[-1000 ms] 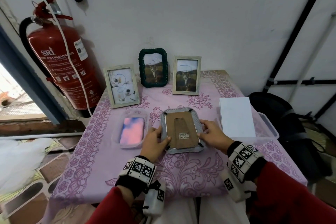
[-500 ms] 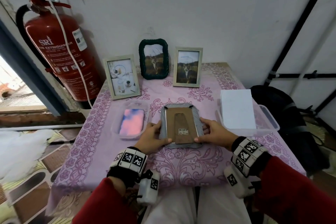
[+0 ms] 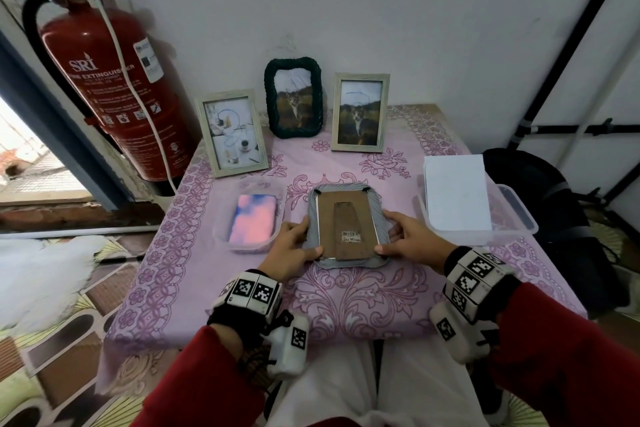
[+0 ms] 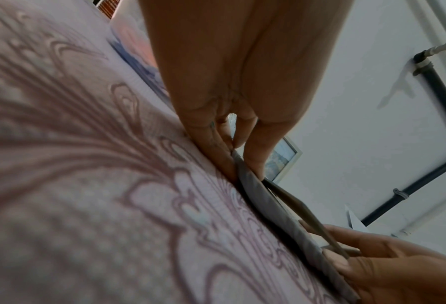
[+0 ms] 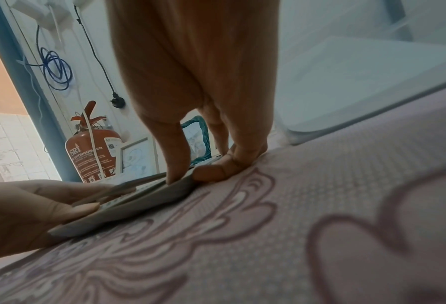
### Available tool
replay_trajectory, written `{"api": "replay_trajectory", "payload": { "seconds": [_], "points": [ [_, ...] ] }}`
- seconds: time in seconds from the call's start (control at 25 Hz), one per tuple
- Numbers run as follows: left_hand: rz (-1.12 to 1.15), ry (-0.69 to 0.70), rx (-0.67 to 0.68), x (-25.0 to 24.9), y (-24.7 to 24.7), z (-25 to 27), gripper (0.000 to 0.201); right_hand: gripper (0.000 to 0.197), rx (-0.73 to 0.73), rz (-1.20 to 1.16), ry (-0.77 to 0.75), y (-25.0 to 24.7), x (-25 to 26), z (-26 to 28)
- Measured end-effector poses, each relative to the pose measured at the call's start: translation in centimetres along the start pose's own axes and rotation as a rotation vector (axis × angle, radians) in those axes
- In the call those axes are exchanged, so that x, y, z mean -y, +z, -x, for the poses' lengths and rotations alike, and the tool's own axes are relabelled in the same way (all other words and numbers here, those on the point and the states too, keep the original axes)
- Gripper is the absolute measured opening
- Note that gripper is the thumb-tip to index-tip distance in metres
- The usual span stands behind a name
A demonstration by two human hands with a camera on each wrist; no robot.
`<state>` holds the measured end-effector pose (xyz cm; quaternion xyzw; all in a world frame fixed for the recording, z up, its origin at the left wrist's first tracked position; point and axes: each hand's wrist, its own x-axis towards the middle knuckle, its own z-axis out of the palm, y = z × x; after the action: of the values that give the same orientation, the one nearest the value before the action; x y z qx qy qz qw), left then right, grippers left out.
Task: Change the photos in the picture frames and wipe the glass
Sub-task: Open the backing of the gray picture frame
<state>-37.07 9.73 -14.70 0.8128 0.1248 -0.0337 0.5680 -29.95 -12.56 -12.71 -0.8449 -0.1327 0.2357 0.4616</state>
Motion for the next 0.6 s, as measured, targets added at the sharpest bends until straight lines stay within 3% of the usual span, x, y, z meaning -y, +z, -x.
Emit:
{"api": "replay_trajectory", "payload": {
  "seconds": [0.6],
  "points": [
    [0.037, -0.004, -0.003, -0.15, 0.14, 0.12, 0.065, 0.077, 0.012, -0.028, 0.038, -0.01, 0.06, 0.09]
  ]
}}
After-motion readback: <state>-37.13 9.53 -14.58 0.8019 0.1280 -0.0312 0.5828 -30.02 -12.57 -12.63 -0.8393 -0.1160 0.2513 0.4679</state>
